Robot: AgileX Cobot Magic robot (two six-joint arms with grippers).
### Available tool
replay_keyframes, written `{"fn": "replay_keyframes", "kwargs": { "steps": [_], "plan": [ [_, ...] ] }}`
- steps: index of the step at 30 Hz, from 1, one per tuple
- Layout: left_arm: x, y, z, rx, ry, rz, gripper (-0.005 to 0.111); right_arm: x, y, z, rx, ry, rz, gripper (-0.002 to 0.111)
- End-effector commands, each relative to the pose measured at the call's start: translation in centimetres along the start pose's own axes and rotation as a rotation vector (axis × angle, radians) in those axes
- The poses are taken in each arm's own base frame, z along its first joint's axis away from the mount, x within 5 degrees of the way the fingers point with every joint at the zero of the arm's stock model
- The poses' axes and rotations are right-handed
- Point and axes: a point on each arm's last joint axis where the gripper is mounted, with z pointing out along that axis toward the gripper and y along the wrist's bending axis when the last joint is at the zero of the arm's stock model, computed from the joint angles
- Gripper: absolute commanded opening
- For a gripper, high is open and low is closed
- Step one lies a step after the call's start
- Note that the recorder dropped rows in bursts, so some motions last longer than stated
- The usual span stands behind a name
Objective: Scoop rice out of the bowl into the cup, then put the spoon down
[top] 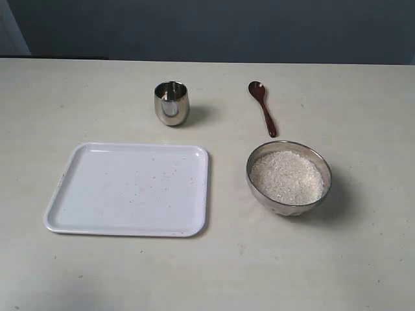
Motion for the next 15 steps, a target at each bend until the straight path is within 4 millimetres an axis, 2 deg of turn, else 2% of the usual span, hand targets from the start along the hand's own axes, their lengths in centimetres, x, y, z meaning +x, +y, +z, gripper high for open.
{"fn": "replay_keyframes", "kwargs": {
  "steps": [1, 4, 8, 11, 15],
  "plan": [
    [-0.3, 0.0, -0.1, 0.004, -0.023, 0.0, 0.0, -0.9, 0.5, 3.0, 0.113, 0.23, -0.236, -0.001],
    [-0.3, 0.0, -0.1, 0.004, -0.023, 0.0, 0.0, 0.8, 0.8, 6.3, 0.149, 0.568, -0.387, -0.001],
    [-0.3, 0.0, -0.1, 0.004, -0.023, 0.0, 0.0, 3.8, 1.4, 11.0, 0.11, 0.984, -0.549, -0.001],
    [-0.3, 0.0, -0.1, 0.004, -0.023, 0.0, 0.0, 5.5, 1.6, 14.9, 0.103, 1.159, -0.594, -0.001],
    [-0.3, 0.0, -0.1, 0.004, -0.023, 0.0, 0.0, 9.0, 1.1, 20.5, 0.095, 1.337, -0.656, -0.001]
  ]
}}
